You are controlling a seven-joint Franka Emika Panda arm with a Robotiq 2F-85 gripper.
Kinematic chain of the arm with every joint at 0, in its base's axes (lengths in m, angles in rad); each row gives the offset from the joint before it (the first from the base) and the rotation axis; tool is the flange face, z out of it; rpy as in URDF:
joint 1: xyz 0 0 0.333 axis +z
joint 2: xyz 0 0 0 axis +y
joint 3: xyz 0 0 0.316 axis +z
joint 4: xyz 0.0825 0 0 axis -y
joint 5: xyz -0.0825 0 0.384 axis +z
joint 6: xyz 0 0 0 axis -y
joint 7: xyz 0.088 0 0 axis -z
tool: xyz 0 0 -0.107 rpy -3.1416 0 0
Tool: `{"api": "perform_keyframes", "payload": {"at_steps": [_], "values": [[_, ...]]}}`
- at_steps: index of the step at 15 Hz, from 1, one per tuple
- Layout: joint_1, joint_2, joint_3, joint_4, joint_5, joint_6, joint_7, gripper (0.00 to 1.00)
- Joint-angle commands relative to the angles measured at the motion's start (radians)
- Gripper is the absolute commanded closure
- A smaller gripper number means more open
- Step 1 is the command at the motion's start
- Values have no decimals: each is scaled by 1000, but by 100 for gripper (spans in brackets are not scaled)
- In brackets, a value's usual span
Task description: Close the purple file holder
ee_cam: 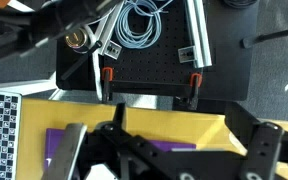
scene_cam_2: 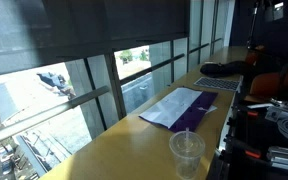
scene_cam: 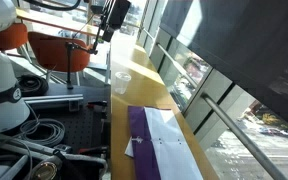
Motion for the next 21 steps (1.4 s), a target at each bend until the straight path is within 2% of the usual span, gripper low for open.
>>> {"api": "perform_keyframes", "payload": {"at_steps": [1, 5, 8, 12, 14, 17, 18, 20, 21], "values": [[7, 1, -5, 2, -2, -2, 3, 0], [7, 0, -5, 3, -2, -2, 3, 0], [-10, 45, -14, -28, -54, 109, -7, 0], [-52, 148, -121, -83, -196, 465, -170, 0], [-70, 243, -198, -73, -195, 648, -276, 0], [-59, 425, -323, -14, -61, 877, -509, 0], [-8, 484, -390, 12, 9, 926, -585, 0], [68, 591, -493, 74, 198, 944, -755, 0], [82, 638, -515, 110, 281, 923, -816, 0]]}}
